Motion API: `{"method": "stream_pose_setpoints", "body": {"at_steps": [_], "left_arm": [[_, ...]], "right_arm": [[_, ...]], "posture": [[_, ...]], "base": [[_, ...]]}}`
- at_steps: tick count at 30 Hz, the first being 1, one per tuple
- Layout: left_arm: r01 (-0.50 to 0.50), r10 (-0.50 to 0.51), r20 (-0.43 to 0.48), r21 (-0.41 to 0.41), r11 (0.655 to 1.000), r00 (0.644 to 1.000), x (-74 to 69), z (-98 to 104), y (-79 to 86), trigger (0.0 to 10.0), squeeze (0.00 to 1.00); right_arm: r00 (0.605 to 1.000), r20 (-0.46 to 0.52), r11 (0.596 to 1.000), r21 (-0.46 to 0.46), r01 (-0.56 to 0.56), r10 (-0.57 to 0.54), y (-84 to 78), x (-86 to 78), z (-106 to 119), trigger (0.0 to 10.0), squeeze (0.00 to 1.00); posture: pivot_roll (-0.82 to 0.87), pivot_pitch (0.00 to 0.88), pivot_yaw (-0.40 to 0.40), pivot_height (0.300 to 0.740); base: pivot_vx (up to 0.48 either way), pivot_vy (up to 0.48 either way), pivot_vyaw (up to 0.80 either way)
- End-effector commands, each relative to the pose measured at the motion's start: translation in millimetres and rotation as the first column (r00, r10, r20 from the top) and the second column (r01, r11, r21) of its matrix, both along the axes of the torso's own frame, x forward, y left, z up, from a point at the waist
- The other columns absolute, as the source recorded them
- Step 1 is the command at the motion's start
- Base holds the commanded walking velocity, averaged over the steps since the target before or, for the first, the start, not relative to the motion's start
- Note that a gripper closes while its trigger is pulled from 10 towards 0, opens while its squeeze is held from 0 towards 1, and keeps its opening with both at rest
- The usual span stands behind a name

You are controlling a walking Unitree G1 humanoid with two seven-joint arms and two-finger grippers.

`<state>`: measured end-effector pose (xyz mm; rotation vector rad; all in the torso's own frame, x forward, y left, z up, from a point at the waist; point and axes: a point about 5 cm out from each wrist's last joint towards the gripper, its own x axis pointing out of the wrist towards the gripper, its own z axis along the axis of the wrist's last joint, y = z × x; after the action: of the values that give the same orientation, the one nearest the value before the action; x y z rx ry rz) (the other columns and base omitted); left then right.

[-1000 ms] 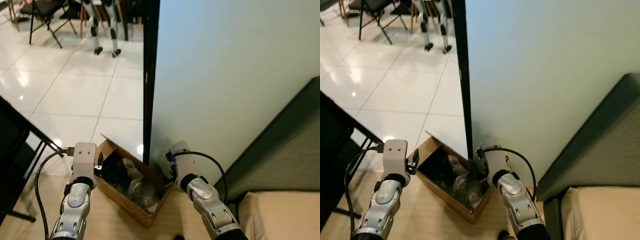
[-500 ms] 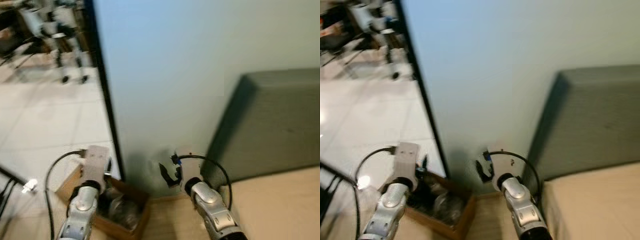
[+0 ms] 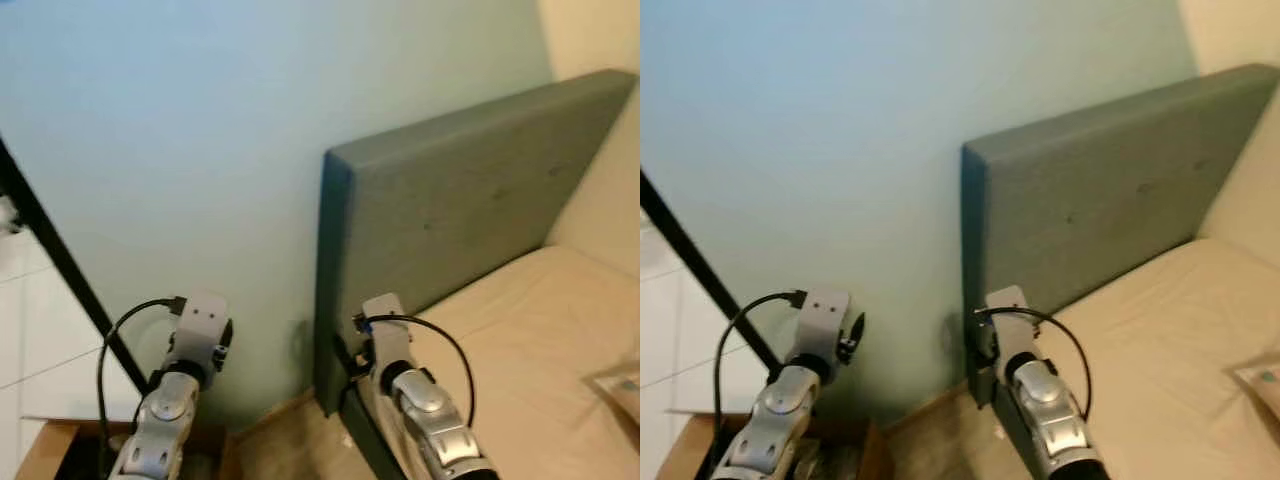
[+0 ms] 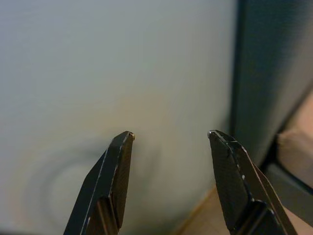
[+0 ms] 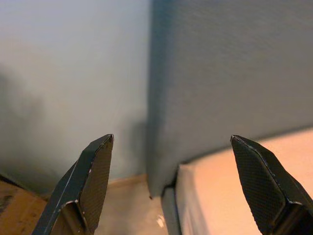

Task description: Clean up the room

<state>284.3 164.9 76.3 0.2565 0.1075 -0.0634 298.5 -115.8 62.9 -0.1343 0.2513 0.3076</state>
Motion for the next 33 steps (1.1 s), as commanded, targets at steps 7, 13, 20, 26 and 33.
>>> {"method": "stream_pose_setpoints", "body": {"at_steps": [7,13,20,26,33], "left_arm": [[-0.020,0.019,-0.022,-0.003,1.000,1.000,1.9,-3,2.0,10.0,0.00],[-0.039,0.039,-0.015,-0.007,0.999,0.999,4.2,-1,6.4,10.0,0.00],[-0.041,0.041,-0.011,-0.023,0.999,0.999,4.2,-1,2.3,10.0,0.00],[-0.029,0.029,-0.003,-0.031,0.999,1.000,5.6,0,-2.0,10.0,0.00],[-0.030,0.030,0.001,-0.040,0.999,1.000,6.6,0,-2.8,10.0,0.00]], "right_arm": [[0.998,-0.022,0.998,-0.032,0.051,-0.052,-8.6,0.4,-7,10.0,0.00],[0.997,-0.015,0.997,-0.039,0.074,-0.075,-13.0,1.5,-7,10.0,0.00],[0.993,-0.001,0.991,-0.057,0.122,-0.122,-24.8,5.5,-4,10.0,0.00],[0.991,0.004,0.989,-0.061,0.134,-0.134,-27.6,6.7,-4,10.0,0.00],[0.991,0.010,0.989,-0.062,0.135,-0.135,-28.3,7.1,-4,10.0,0.00]], "posture": [[-0.03,0.065,0.014,0.740],[-0.03,0.071,0.021,0.740],[-0.03,0.074,0.026,0.740],[-0.04,0.073,0.031,0.740],[-0.04,0.075,0.031,0.740]], "base": [[0.000,0.000,-0.80],[0.000,0.000,-0.80],[0.000,0.000,-0.80],[0.000,0.000,-0.80],[0.000,0.000,-0.80]]}}
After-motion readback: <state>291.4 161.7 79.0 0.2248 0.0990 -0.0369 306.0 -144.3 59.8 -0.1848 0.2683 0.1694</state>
